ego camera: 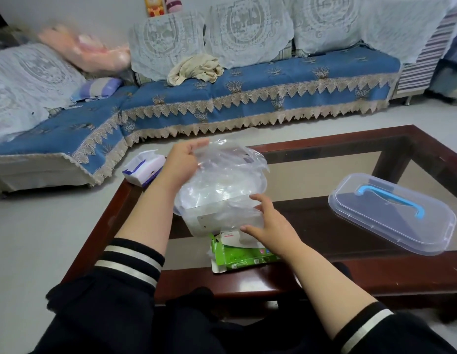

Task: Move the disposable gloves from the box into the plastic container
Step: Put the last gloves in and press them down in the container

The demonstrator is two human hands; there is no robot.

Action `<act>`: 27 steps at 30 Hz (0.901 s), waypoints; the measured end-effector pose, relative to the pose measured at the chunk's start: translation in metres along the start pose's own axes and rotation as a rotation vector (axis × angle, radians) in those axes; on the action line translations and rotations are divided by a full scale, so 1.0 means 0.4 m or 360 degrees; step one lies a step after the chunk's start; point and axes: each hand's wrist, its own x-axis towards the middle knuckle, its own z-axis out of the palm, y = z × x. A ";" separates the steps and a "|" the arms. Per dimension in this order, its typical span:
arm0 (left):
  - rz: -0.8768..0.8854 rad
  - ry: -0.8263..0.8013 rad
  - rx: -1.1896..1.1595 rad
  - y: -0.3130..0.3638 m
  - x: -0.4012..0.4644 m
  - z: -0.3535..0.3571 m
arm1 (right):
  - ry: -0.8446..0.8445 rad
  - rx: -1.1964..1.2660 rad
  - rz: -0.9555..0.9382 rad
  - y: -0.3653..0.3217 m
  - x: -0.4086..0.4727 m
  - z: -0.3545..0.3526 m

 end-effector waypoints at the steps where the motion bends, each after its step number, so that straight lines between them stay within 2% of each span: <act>1: -0.0030 -0.0025 0.0115 -0.019 0.005 0.005 | -0.0014 0.0002 0.0006 -0.003 -0.002 -0.002; 11: 0.0035 -0.0388 0.1288 -0.160 0.063 0.055 | -0.0040 -0.0008 -0.0012 -0.002 0.003 0.009; 14: 0.0062 -0.0355 0.1547 -0.176 0.049 0.059 | -0.0044 -0.0004 -0.0015 0.000 0.004 0.011; 17: 0.0052 -0.0159 0.1710 -0.169 0.024 0.048 | -0.0006 0.0031 -0.0031 0.002 0.006 0.009; 19: 0.0102 0.0017 0.1639 -0.158 0.003 0.046 | 0.0041 0.0132 -0.0042 0.003 0.006 0.007; 22: 0.0467 0.0410 0.1309 -0.133 -0.045 0.058 | 0.0173 0.0312 -0.0059 -0.001 0.006 0.006; 23: 0.0563 0.0430 0.1130 -0.119 -0.067 0.069 | 0.0218 0.0363 -0.0069 -0.001 0.007 0.007; 24: 0.0564 0.0329 0.0935 -0.101 -0.089 0.079 | 0.0261 0.0397 -0.0087 -0.002 0.008 0.009; 27: 0.0183 -0.0242 0.0455 -0.071 -0.141 0.114 | 0.0363 0.0461 -0.0124 -0.002 0.010 0.010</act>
